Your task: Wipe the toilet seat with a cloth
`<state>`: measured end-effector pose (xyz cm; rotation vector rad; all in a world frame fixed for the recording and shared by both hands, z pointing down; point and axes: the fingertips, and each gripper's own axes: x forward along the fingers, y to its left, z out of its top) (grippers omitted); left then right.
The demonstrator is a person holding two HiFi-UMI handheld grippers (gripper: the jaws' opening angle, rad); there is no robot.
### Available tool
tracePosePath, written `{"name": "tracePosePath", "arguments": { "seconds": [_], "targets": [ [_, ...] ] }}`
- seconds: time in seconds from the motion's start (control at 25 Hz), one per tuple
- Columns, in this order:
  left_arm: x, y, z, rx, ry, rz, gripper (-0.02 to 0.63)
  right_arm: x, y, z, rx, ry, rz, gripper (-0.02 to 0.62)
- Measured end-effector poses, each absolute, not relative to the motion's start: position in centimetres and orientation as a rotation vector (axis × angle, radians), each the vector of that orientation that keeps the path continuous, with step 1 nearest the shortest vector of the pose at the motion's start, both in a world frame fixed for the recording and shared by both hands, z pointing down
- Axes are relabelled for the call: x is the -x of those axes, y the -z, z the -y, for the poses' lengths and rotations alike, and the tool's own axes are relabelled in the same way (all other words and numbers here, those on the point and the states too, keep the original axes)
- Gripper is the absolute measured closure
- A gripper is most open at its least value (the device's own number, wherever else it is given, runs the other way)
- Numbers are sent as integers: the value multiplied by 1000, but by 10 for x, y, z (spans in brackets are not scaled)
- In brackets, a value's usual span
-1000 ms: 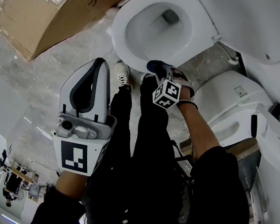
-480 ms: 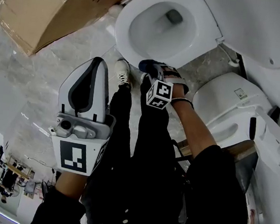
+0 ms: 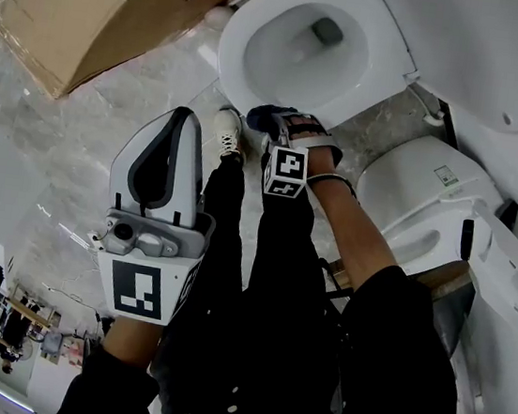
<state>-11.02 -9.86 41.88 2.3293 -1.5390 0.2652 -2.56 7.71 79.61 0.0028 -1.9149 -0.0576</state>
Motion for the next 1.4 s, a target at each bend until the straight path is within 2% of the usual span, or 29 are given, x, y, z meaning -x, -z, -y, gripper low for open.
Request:
{"name": "tracePosePath", "arguments": {
  "seconds": [0.56, 1.4],
  "targets": [
    [120, -420, 97, -2327, -280, 1553, 595, 73, -796, -44, 1, 131, 1928, 509],
    [135, -425, 96, -2289, -297, 1578, 595, 117, -796, 15, -111, 52, 1956, 509]
  ]
}}
